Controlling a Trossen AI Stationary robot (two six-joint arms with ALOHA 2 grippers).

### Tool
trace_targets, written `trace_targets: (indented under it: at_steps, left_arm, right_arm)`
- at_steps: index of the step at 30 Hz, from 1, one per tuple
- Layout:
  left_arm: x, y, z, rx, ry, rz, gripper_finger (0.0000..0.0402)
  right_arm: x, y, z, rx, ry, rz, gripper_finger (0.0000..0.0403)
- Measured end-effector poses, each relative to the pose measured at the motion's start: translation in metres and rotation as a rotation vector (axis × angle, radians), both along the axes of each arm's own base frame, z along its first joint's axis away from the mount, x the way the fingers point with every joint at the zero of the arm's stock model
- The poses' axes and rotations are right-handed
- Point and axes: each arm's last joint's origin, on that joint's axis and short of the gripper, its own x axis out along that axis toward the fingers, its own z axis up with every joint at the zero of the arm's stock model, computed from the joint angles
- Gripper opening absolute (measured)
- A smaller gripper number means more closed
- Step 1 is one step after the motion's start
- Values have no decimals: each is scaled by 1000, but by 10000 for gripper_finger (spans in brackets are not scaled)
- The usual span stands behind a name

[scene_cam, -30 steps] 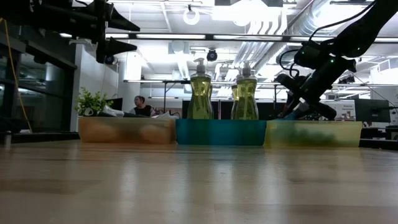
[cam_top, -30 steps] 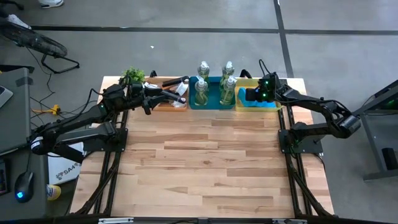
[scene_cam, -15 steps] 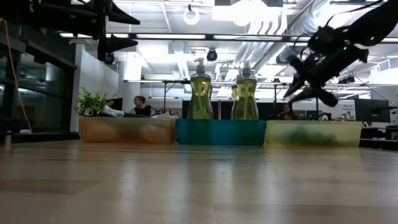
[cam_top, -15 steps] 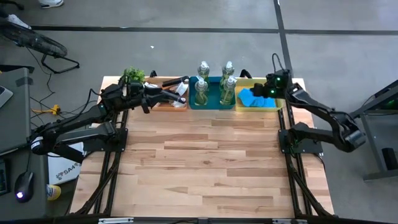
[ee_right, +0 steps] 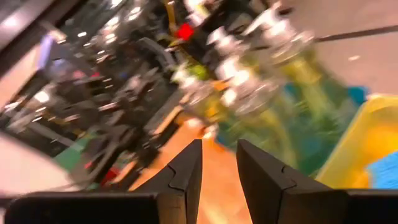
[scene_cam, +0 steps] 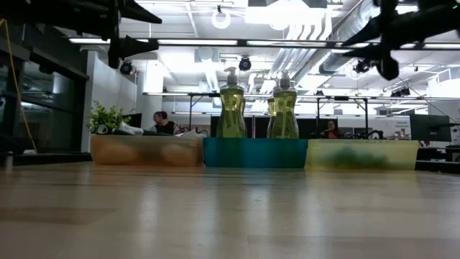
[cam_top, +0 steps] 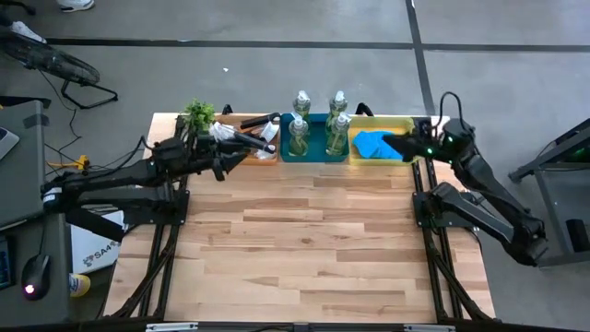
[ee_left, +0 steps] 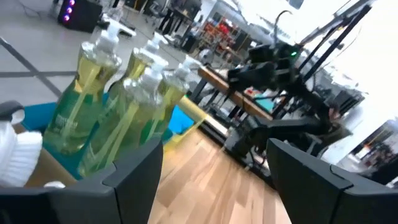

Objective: Pick & Place Kitchen Sink Supplies
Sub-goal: Return to Home Position

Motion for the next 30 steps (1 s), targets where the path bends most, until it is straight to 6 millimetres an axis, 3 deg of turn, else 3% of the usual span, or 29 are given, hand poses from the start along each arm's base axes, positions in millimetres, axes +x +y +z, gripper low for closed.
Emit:
trace_targets:
  at_steps: [3,7,12,17,24,30]
  left_arm:
    - [2,-9,-5,1,6,15,280]
    - [1,-15,-29,-27,-53,43,280]
    - [-6,-18,-69,-109,-161,83,280]
    - [-13,-18,-85,-118,-231,111,280]
    - [-20,-18,-87,-95,-244,147,280]
    - [-30,-19,-86,-73,-226,170,280]
  right_arm:
    - [-3,19,2,-6,-17,73,94]
    - [-7,35,2,-24,-20,112,94]
    - [-5,44,0,-39,10,157,94]
    - [3,48,-1,-87,47,194,94]
    - [20,55,0,-168,72,244,94]
    - [10,65,3,-253,15,213,94]
